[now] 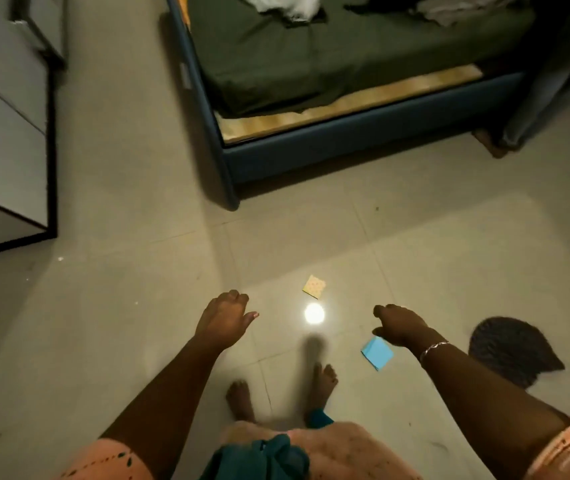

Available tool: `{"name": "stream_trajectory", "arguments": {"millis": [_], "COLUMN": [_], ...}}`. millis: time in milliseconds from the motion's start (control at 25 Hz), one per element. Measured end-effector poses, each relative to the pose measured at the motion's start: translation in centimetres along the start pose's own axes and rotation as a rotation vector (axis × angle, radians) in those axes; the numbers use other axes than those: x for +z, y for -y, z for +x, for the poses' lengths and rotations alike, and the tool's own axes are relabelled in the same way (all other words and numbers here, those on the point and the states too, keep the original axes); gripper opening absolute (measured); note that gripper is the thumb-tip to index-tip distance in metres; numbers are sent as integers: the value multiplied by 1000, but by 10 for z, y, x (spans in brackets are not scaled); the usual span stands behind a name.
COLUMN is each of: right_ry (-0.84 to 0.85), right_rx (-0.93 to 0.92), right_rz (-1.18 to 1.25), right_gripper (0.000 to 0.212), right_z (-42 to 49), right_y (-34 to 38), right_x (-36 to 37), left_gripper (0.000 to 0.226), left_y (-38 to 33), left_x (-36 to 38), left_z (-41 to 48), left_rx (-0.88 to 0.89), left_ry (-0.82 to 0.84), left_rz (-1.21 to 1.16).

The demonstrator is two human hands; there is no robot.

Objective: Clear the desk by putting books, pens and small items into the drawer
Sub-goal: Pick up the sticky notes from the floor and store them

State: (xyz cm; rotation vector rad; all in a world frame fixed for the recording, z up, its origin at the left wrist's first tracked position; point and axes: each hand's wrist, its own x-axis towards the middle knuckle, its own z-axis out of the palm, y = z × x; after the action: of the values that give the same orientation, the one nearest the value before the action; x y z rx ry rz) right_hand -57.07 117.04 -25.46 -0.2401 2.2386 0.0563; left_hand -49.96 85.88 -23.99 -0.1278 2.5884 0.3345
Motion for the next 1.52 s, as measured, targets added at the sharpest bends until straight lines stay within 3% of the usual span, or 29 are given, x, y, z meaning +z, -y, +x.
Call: {"name": "stream_trajectory", "arguments": {"millis": [240,480,720,840,1040,1160,1400,1520], "right_ry": [62,186,162,92,-129,-207,-150,-140], "right_rx": [231,330,334,327,310,303,374,398], "right_rz": [189,291,307,278,240,247,378,383], "right_gripper": [41,39,36,41,59,68,66,60], "right_z": [58,168,272,322,384,403,407,408], "right_y": [-123,-179,-202,-207,-219,-222,-228,-229], "right_x": [71,219,337,377,418,438,440,433], "left_gripper": [39,44,43,43,45,57,62,50], "left_y": [-71,-108,-96,-85,-74,-78,-87,-92], "left_x": [54,215,351,402,441,446,442,442], "left_z": [129,266,369,410,473,491,500,498], "left_rx": [242,407,378,375,557,531,405,355], "left_ry": [162,344,405,355,72,94,61,42], "left_rz": [254,483,698,720,639,586,639,653]}}
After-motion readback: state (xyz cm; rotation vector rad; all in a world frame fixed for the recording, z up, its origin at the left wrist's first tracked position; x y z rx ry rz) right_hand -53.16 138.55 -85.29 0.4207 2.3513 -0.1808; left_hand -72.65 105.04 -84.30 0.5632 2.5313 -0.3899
